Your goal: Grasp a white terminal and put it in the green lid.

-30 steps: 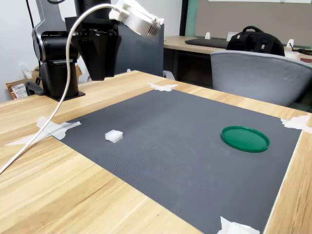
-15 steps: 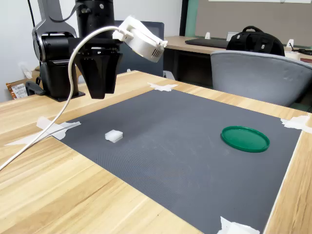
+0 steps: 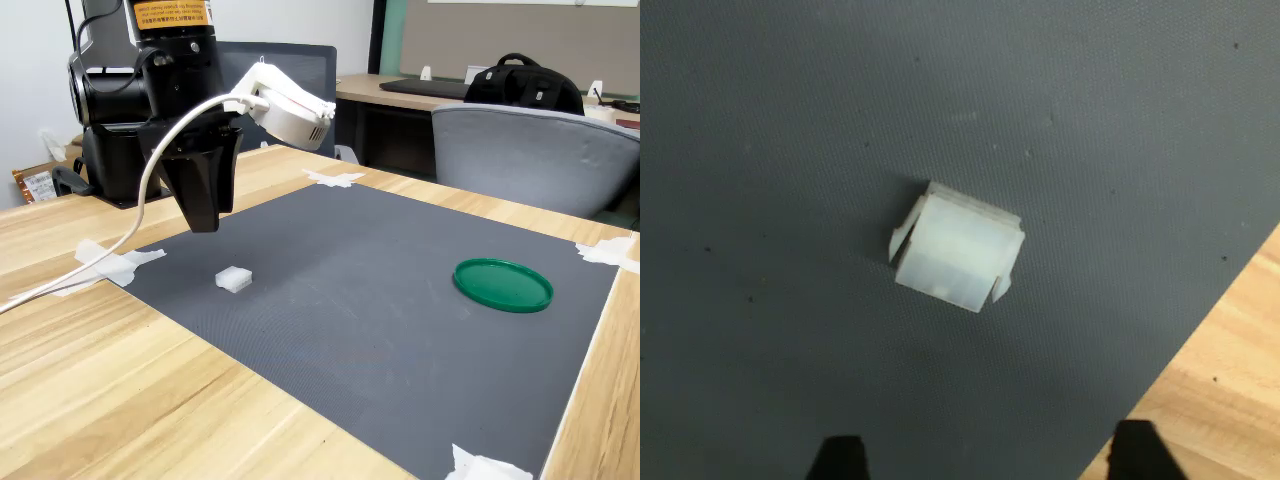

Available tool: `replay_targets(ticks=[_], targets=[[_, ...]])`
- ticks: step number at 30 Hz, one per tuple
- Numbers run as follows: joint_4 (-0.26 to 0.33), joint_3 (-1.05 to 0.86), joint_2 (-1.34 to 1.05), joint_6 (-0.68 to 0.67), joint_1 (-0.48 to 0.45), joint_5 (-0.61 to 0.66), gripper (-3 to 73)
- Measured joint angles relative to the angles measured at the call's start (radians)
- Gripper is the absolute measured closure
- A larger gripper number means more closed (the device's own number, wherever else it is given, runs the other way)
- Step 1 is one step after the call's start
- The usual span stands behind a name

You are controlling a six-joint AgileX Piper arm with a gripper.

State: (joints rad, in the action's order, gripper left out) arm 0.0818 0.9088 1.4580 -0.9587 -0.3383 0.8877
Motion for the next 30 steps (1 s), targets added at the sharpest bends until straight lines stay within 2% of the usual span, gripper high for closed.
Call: replay_targets(ticks=[8, 17, 21, 30], targets=[[-0.001, 0.000, 0.030, -0.027, 0.000, 0.023, 22.0], [-0.082, 0.001, 0.061, 0.031, 0.003, 0.005, 22.0], [-0.095, 0.001, 0.090, 0.038, 0.006, 0.000, 22.0], [-0.101, 0.014, 0.111, 0.061, 0.109, -0.002, 22.0]])
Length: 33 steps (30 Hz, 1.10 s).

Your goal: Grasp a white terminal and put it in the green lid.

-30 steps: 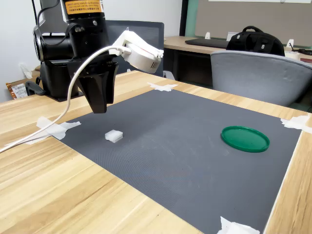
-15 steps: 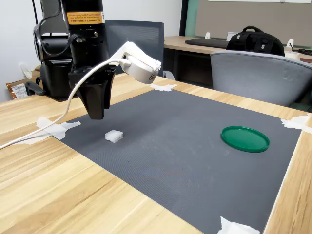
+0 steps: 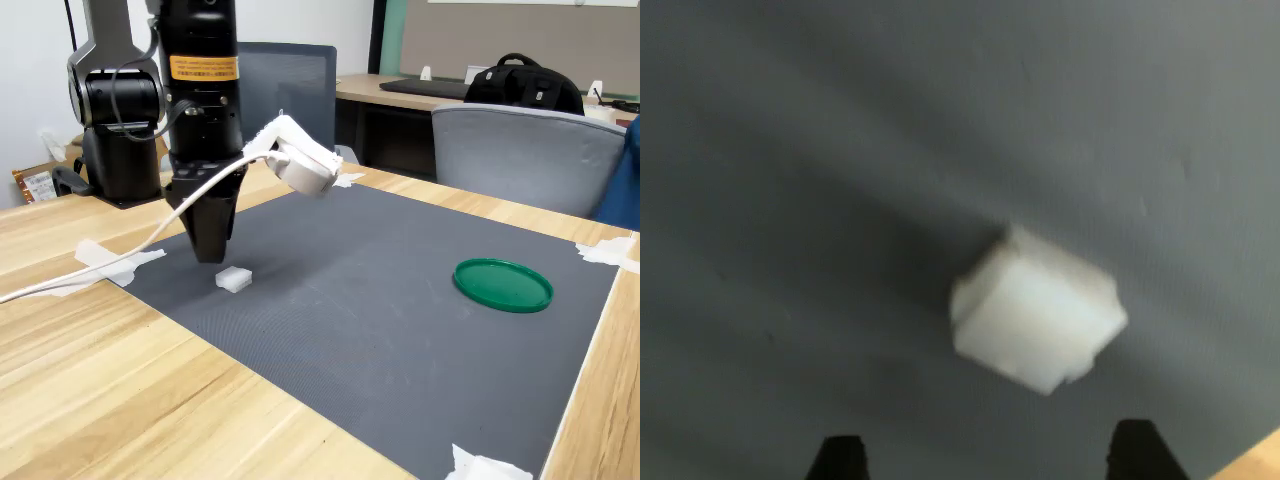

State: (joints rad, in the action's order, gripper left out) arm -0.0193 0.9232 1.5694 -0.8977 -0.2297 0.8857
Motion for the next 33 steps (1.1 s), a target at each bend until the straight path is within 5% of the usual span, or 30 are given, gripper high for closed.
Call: replay_targets(ticks=[33], targets=[[-0.012, 0.047, 0.139, 0.079, 0.007, -0.003, 22.0]])
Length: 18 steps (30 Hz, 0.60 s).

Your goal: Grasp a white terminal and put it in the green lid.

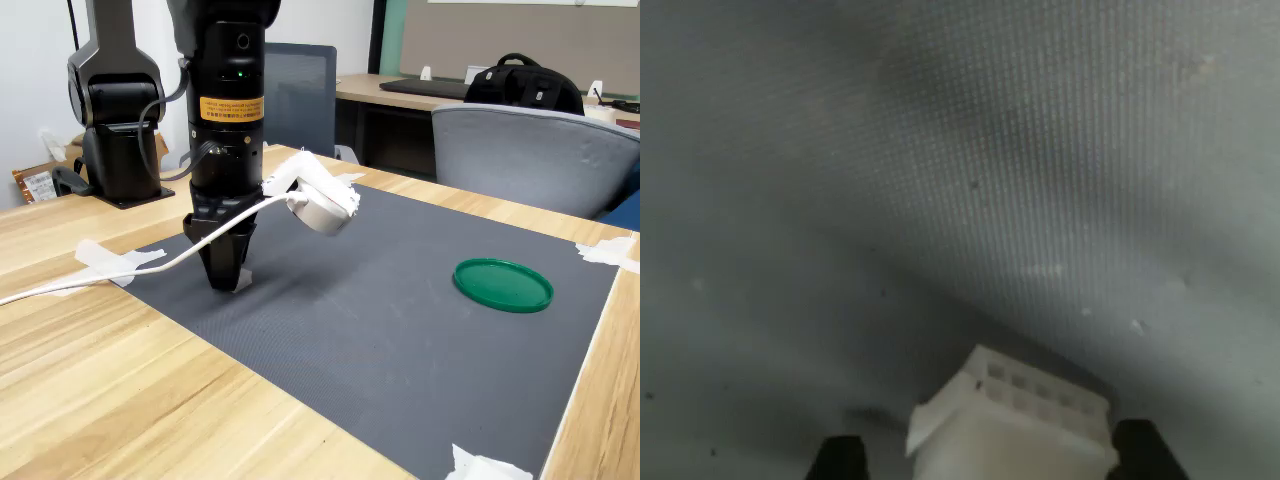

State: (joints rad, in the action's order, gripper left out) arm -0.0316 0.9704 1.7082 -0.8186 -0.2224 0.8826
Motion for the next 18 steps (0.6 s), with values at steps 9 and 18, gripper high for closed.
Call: replay_targets(ticks=[9, 18], targets=[[-0.002, 0.000, 0.014, 0.033, 0.000, -0.007, 28.2], [-0.006, 0.000, 0.014, 0.038, 0.000, -0.010, 36.7]])
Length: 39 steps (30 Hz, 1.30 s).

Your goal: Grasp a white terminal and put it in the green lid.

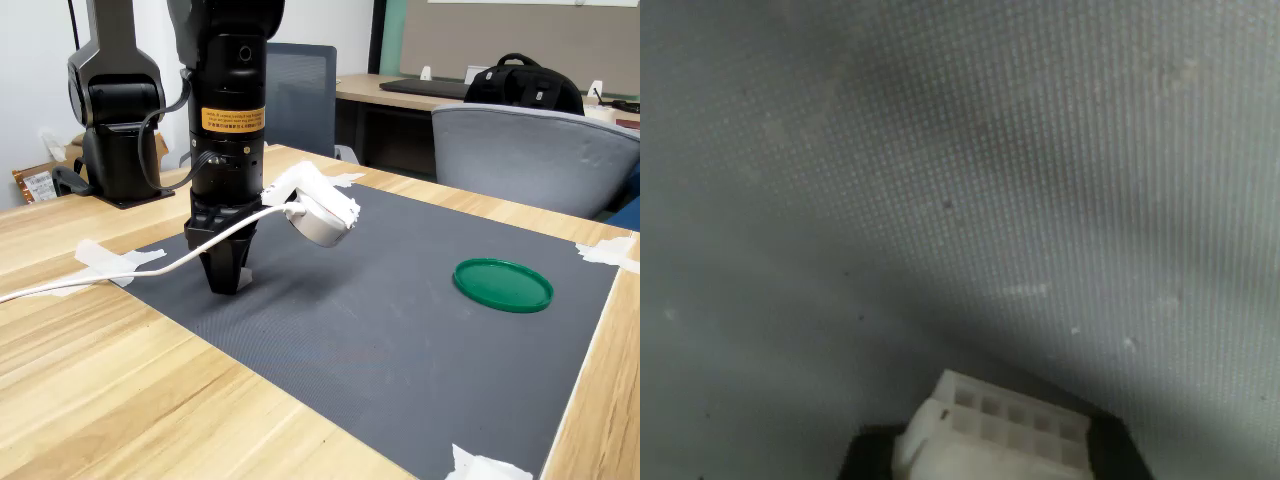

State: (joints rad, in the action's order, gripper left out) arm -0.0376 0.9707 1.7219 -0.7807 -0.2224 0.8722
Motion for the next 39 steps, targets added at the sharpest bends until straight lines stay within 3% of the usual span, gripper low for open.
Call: replay_targets(ticks=[9, 22, 30, 39], targets=[[0.009, 0.069, -0.092, -0.012, 0.000, 0.033, 36.7], [0.174, 0.419, -0.109, -0.040, 0.026, 0.245, 36.7], [0.165, 0.561, -0.035, 0.022, 0.198, 0.300, 36.7], [0.093, 0.699, 0.141, 0.128, 0.371, 0.296, 36.7]])
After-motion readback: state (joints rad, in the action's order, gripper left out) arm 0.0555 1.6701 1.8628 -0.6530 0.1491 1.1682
